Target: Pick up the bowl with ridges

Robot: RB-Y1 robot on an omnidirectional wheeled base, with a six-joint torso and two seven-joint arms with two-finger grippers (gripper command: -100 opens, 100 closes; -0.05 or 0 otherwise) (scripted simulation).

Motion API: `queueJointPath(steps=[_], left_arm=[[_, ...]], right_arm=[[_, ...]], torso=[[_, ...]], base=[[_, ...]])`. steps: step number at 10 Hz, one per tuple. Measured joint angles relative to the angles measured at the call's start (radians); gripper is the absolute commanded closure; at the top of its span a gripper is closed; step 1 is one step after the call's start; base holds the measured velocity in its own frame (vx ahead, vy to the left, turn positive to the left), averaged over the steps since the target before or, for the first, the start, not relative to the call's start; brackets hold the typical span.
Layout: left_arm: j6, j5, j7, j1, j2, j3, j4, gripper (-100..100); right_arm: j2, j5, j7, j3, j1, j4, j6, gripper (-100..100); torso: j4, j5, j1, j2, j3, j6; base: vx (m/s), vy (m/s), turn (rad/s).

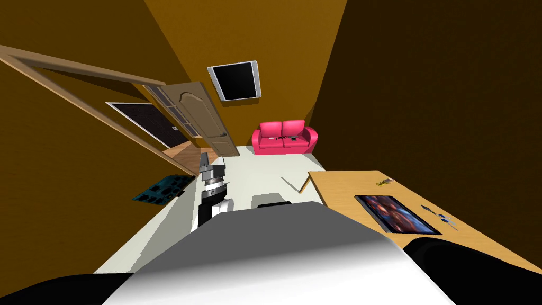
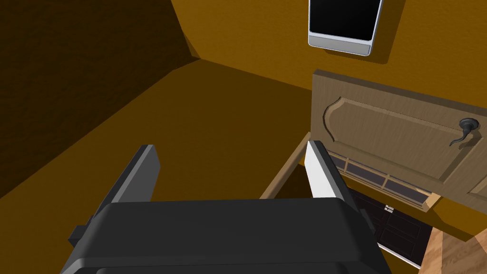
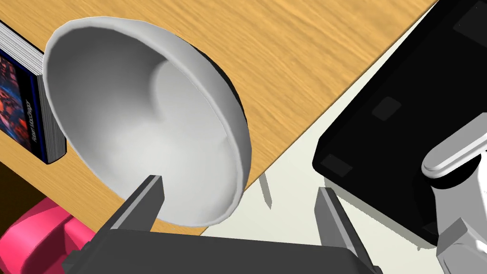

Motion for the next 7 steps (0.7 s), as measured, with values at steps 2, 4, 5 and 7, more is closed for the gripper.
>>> queueJointPath(steps=[2, 4, 5, 7], left_arm=[[0.000, 0.000, 0.000, 0.000, 0.000, 0.000, 0.000, 0], [0.000, 0.000, 0.000, 0.000, 0.000, 0.000, 0.000, 0], [0.000, 0.000, 0.000, 0.000, 0.000, 0.000, 0.000, 0], [0.000, 0.000, 0.000, 0.000, 0.000, 0.000, 0.000, 0]], right_arm=[[0.009, 0.033, -0.004, 0.022, 0.002, 0.027, -0.012, -100], [0.009, 0.034, -0.004, 0.024, 0.001, 0.029, -0.013, -100], [0.017, 0.033, -0.001, 0.028, -0.014, 0.045, -0.015, -100], [0.026, 0.027, 0.002, 0.046, -0.051, 0.081, -0.011, -100]], torso=[[0.000, 0.000, 0.000, 0.000, 0.000, 0.000], [0.001, 0.001, 0.004, 0.004, 0.002, 0.000], [0.001, 0.001, 0.004, 0.005, 0.003, 0.000], [0.001, 0.001, 0.004, 0.006, 0.004, 0.000]], base=[[0.046, -0.056, 0.043], [0.000, -0.007, 0.030], [-0.014, -0.007, 0.078], [-0.019, -0.008, 0.054]])
